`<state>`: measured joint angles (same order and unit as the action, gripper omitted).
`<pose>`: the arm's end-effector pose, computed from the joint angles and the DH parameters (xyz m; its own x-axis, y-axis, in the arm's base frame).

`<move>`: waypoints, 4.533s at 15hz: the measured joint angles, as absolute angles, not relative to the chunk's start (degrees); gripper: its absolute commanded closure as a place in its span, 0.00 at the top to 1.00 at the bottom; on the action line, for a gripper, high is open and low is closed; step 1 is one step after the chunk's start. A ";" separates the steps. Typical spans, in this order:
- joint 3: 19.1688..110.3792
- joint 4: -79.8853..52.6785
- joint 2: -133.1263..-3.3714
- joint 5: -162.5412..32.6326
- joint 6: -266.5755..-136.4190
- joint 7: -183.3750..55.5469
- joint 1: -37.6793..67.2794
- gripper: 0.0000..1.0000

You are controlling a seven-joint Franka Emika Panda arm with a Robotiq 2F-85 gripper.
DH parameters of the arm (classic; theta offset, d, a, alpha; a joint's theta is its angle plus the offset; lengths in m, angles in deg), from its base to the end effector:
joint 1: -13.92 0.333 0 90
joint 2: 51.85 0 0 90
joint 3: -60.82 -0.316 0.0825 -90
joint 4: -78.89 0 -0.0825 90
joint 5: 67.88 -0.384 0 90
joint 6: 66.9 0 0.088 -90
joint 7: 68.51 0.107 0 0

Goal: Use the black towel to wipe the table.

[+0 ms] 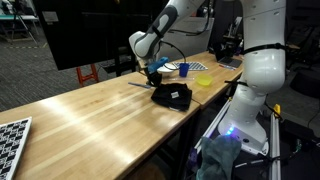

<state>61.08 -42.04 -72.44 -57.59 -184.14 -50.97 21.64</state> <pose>0.5256 0.0589 0.2174 0.9266 -0.0994 -0.3626 -0.0132 -0.9724 0.2328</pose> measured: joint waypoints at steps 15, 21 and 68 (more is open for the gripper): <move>61.40 -52.37 -67.22 -33.42 -204.89 -20.11 27.40 0.00; 60.91 -52.63 -67.73 -24.84 -208.53 -13.74 28.39 0.00; 56.79 -32.94 -78.75 -27.30 -200.64 -27.79 31.60 1.00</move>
